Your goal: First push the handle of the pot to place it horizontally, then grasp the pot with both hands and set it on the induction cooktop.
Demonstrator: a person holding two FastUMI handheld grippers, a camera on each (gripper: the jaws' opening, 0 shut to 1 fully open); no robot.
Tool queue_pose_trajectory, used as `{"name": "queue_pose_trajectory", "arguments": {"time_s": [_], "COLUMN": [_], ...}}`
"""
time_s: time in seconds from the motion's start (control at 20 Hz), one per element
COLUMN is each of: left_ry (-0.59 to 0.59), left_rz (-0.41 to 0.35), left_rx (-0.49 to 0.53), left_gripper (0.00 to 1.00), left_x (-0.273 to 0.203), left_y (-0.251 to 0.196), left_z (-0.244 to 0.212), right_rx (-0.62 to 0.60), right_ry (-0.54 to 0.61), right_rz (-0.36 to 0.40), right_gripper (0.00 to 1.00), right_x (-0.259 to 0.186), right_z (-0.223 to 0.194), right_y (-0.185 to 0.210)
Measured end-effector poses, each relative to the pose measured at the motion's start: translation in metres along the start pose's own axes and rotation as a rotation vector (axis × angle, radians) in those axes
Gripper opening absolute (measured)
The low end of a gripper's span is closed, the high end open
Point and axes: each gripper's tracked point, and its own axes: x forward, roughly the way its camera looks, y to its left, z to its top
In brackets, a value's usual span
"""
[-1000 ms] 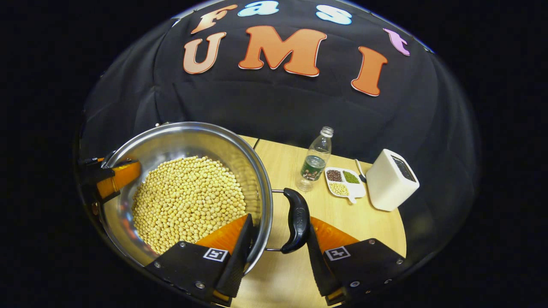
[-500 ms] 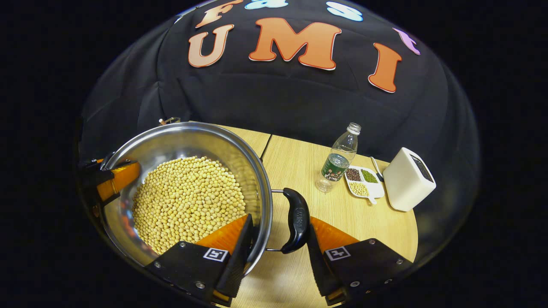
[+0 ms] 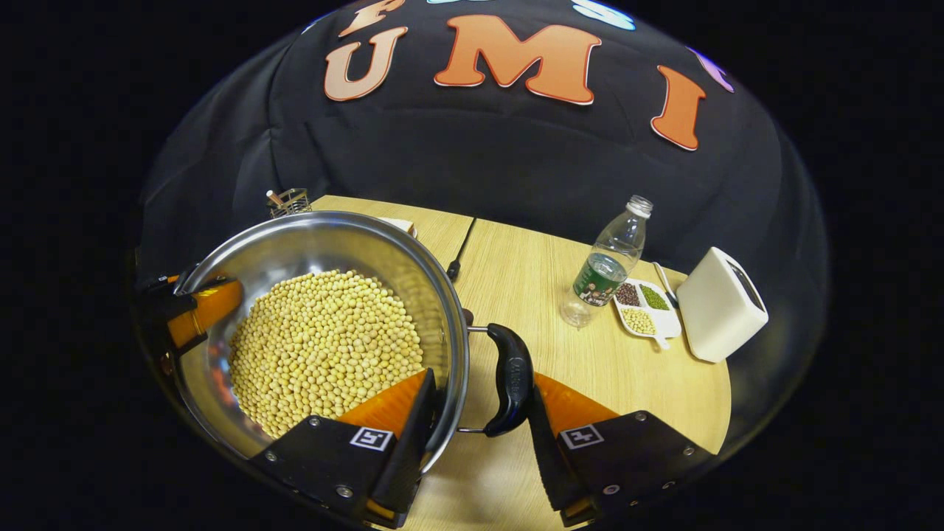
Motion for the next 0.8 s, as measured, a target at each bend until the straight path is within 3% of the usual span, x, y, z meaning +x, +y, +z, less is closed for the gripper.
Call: {"name": "queue_pose_trajectory", "arguments": {"time_s": [0.8], "left_ry": [0.024], "left_rz": [-0.015], "left_rx": [-0.04], "left_gripper": [0.79], "left_x": [0.007], "left_y": [-0.002], "left_z": [-0.01], "right_rx": [0.021], "right_ry": [0.031], "right_rz": [-0.006], "right_gripper": [0.68], "right_x": [0.027], "right_z": [-0.004], "right_y": [0.007]}}
